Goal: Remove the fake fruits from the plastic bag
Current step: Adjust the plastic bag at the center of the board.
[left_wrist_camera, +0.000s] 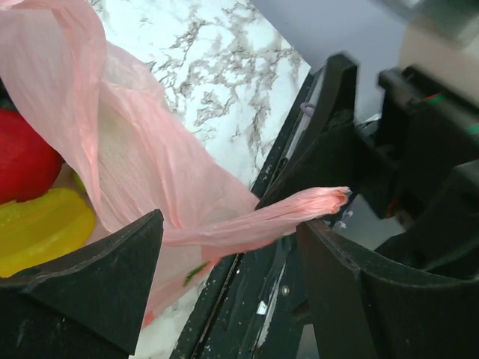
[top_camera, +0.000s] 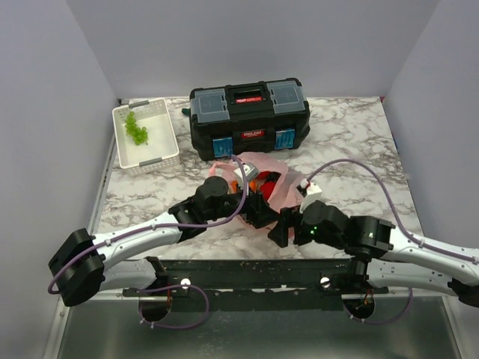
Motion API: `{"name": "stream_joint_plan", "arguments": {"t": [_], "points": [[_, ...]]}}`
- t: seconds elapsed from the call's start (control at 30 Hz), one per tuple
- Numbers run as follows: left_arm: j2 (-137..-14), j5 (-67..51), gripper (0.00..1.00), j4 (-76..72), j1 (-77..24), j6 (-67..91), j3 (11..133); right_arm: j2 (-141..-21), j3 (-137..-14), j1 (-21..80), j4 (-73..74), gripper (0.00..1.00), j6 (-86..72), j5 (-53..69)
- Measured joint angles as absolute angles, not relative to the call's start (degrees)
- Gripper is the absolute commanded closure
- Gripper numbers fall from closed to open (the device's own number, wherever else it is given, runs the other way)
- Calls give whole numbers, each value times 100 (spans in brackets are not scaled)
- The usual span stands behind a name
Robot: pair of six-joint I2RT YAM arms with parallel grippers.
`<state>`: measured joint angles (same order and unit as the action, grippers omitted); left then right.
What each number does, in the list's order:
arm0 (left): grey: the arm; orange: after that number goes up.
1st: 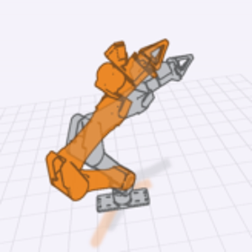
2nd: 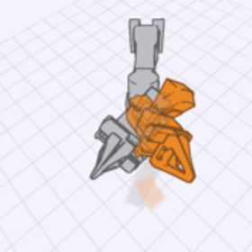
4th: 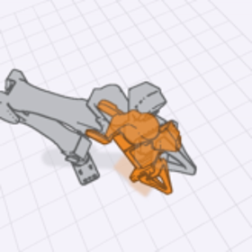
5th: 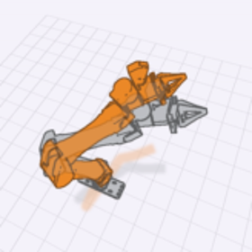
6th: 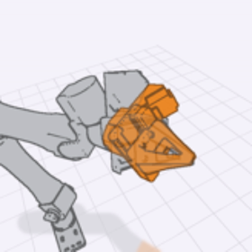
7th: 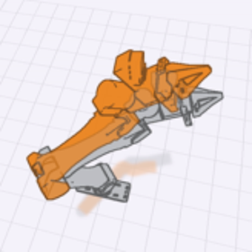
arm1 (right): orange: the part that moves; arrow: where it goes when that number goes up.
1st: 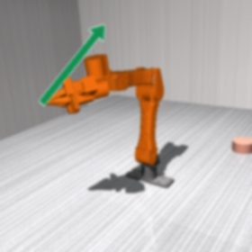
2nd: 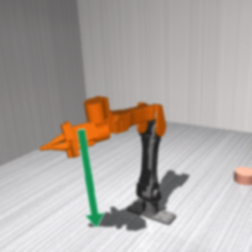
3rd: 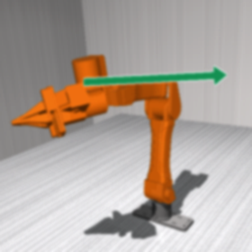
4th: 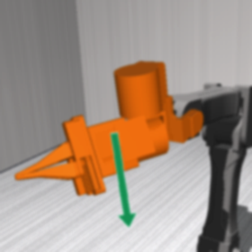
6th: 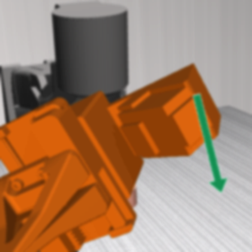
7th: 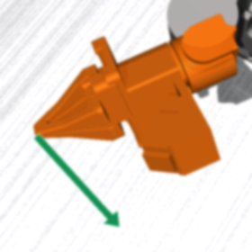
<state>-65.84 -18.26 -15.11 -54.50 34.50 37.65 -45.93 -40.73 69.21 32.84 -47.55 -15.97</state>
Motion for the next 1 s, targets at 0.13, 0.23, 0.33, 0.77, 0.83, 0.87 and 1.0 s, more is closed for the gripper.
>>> {"name": "stream_joint_plan", "arguments": {"t": [0.13, 0.23, 0.33, 0.77, 0.83, 0.87, 1.0], "points": [[-6657, -1940, 29, -1804, -5450, 3463, 3765, -4604, -5039, 6921, 4082, 0, -4663, -1844], [-6672, -2027, 29, -1942, -5450, 3481, 3765, -4571, -5780, 6921, 4394, 0, -4602, -2178], [-6670, -2067, 29, -2008, -5450, 3485, 3763, -4803, -6547, 6921, 4845, 0, -4812, -2751], [-6420, -2213, 29, -2224, -5450, 3614, 3262, -7317, -7861, 4233, 5459, 10, -4278, -2582], [-6386, -2220, 28, -2226, -5450, 3614, 3262, -7629, -7861, 4185, 5349, 10, -4025, -2268], [-6366, -2220, 28, -2228, -5450, 3614, 3262, -7741, -7843, 4195, 5282, 9, -3929, -2132], [-6333, -2239, 28, -2265, -5450, 3614, 3262, -7712, -7345, 4235, 4847, 5, -3708, -1653]]}}
